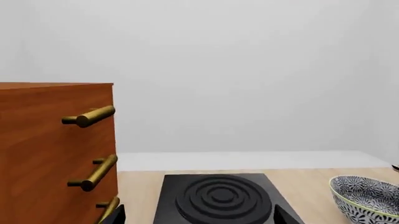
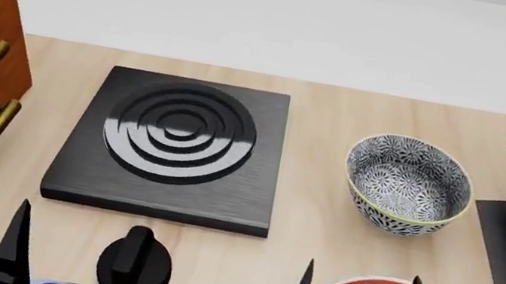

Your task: Pick up the cream cheese and put it in the bowl.

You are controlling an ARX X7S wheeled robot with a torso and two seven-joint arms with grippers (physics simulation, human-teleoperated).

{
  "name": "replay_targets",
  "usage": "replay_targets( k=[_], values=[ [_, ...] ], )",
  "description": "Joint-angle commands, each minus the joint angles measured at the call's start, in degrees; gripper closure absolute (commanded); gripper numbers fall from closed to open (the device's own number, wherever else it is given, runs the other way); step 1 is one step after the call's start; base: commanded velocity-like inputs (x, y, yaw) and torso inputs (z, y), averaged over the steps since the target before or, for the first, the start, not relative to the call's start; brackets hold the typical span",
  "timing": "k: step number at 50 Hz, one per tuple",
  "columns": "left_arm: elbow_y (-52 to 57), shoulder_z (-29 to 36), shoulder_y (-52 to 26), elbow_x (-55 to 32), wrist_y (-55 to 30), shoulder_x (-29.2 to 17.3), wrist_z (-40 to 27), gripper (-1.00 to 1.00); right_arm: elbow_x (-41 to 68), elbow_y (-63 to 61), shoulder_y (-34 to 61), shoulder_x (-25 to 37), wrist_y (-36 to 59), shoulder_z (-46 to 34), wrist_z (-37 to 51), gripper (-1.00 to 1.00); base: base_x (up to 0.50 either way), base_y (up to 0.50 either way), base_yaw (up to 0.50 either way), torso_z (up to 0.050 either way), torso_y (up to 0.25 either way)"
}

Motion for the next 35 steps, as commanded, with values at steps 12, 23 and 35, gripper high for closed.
replay_targets(
  k=[12, 23, 35],
  values=[
    [3.46, -2.86, -0.61, -3.66, -3.43, -2.08, -1.23, -1.00, 5.06, -3.69, 2.00, 1.89, 5.26, 0.54, -0.70, -1.00, 0.00, 0.00, 0.00, 0.000, 0.000],
    [3.13, -3.42, -0.16, -3.64, -2.36, -2.45, -1.46, -1.00, 6.05, -3.75, 1.95, 2.14, 5.08, 0.75, -0.58, -1.00, 0.00, 0.00, 0.00, 0.000, 0.000],
    [3.41, -3.42, -0.36, -3.19, -2.34, -2.78, -2.25, -1.00, 6.43, -4.59, 1.47, 2.69, 4.83, 0.86, -0.30, -1.00, 0.00, 0.00, 0.00, -0.003, -0.235]
  ],
)
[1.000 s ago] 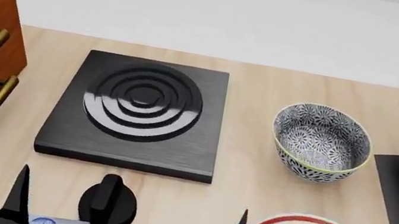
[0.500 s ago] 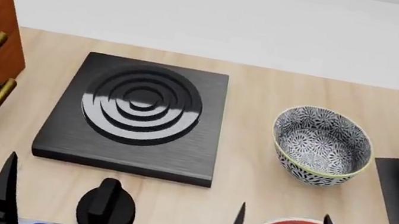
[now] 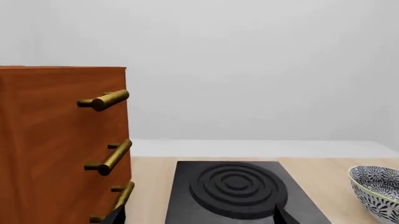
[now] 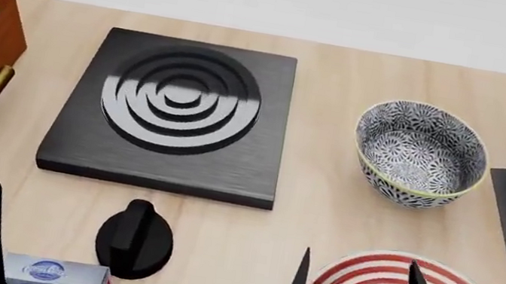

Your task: Pick up the cream cheese and put it in the bowl.

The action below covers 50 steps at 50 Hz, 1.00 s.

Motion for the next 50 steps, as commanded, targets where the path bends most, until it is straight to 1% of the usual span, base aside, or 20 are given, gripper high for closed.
replay_targets(
  k=[1, 22, 24, 27, 30, 32, 38, 43, 50],
  values=[
    [0.22, -0.30, -0.13, -0.16, -0.15, -0.44, -0.51, -1.00, 0.64, -0.58, -0.05, 0.47, 0.16, 0.09, 0.20, -1.00, 0.00, 0.00, 0.00, -0.004, -0.250],
    [0.37, -0.38, -0.39, -0.42, 0.13, -1.06, -0.94, -1.00, 1.10, -2.43, -0.39, 1.23, 0.40, 0.18, 0.92, -1.00, 0.00, 0.00, 0.00, -0.003, -0.250],
    [0.46, -0.25, 0.11, -0.86, 0.95, -1.36, -0.06, -1.00, 1.16, -2.83, -0.82, 1.37, -0.07, 0.12, 0.76, -1.00, 0.00, 0.00, 0.00, -0.004, -0.250],
    [1.41, -0.59, 1.04, -1.63, 2.15, -1.72, 0.74, -1.00, 1.04, -4.39, -0.95, 1.83, 0.46, -0.32, 0.82, -1.00, 0.00, 0.00, 0.00, 0.000, -0.079],
    [3.04, -0.48, 1.64, -0.16, 1.28, -2.20, -0.57, -1.00, 4.07, -7.18, -0.03, 2.62, 3.40, 0.04, 0.31, -1.00, 0.00, 0.00, 0.00, 0.000, 0.000],
    [3.70, -0.89, 2.21, -0.72, 1.17, -2.48, -0.49, -1.00, 4.81, -8.70, 0.45, 2.98, 4.53, -0.16, 0.31, -1.00, 0.00, 0.00, 0.00, 0.000, 0.000],
    [7.19, -2.12, 4.14, -1.42, -0.23, -3.57, -1.37, -1.00, 8.13, -12.46, 5.92, 3.90, 11.61, -1.08, 0.97, -1.00, 0.00, 0.00, 0.00, 0.000, 0.000],
    [11.34, -4.26, 6.64, -3.08, -1.01, -4.87, -1.73, -1.00, 13.68, -14.97, 12.13, 4.35, 17.82, -0.98, 0.65, -1.00, 0.00, 0.00, 0.00, 0.000, 0.000],
    [14.01, -5.96, 8.32, -5.25, -2.63, -6.69, -1.52, -1.00, 23.07, -14.12, 19.83, 4.76, 22.52, -2.48, -4.66, -1.00, 0.00, 0.00, 0.00, 0.000, 0.000]
  ],
)
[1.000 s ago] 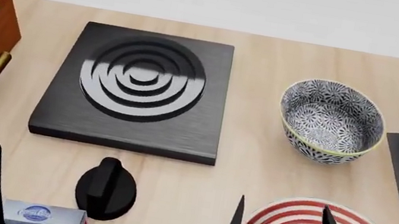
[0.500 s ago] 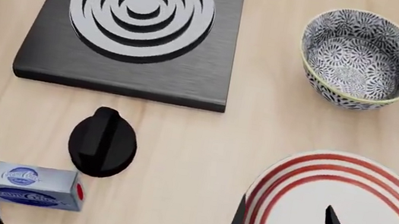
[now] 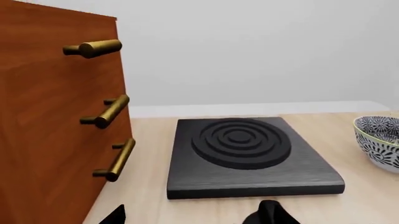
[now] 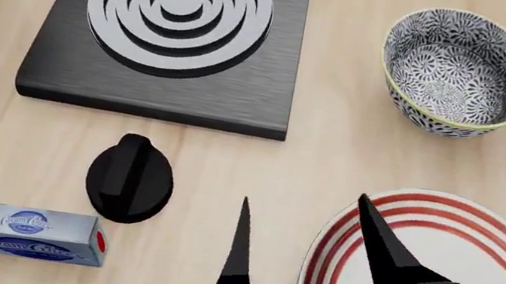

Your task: Pick up the cream cheese and put it in the bowl.

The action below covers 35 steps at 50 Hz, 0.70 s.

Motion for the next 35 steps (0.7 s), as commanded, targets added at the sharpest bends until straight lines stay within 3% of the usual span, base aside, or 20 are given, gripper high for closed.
replay_targets(
  k=[1, 10, 26, 35],
  values=[
    [5.14, -2.90, 3.12, -2.78, -1.92, -2.50, -0.27, -1.00, 11.27, -1.60, 10.33, 0.73, 8.26, -1.50, -4.54, -1.00, 0.00, 0.00, 0.00, 0.000, 0.000],
    [8.48, -8.02, 4.63, -8.01, -3.56, -4.39, -0.87, -1.00, 22.59, 6.92, 18.32, 0.38, 10.87, -5.41, -17.77, -1.00, 0.00, 0.00, 0.00, 0.000, 0.000],
    [9.65, -11.36, 6.45, -9.38, -3.03, -5.62, -1.92, -1.00, 18.74, 18.38, 18.90, -0.86, 3.63, -10.12, -30.96, -1.00, 0.00, 0.00, 0.00, 0.000, 0.000],
    [7.54, -11.33, 5.56, -9.78, -2.87, -5.64, -1.95, -1.00, 16.83, 19.47, 17.04, -0.84, 0.95, -11.33, -32.85, -1.00, 0.00, 0.00, 0.00, 0.000, 0.000]
  ],
)
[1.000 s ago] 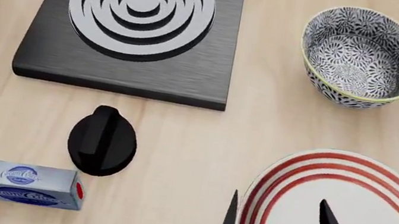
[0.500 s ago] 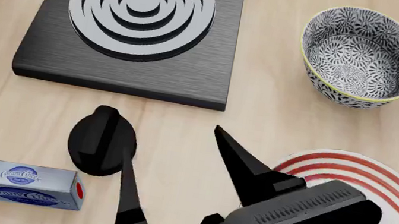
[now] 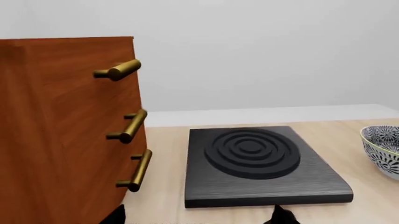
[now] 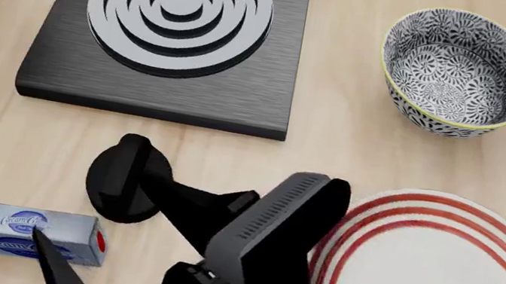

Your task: Pick up the cream cheese and put it in the bowl.

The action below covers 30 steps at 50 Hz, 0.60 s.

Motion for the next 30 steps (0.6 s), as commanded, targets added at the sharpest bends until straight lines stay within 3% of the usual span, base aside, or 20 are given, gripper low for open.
replay_targets(
  k=[1, 30],
  values=[
    [-0.88, -1.11, 0.18, -0.79, 0.34, -0.39, -0.28, -1.00, -0.88, 3.61, -0.70, -0.07, -3.11, -1.87, -5.12, -1.00, 0.00, 0.00, 0.00, 0.000, 0.000],
    [-2.03, -0.12, 0.25, 0.03, 1.56, -0.59, -0.60, -1.00, -5.46, 8.66, -1.71, -0.52, -6.29, -4.88, -6.11, -1.00, 0.00, 0.00, 0.00, 0.000, 0.000]
  ],
)
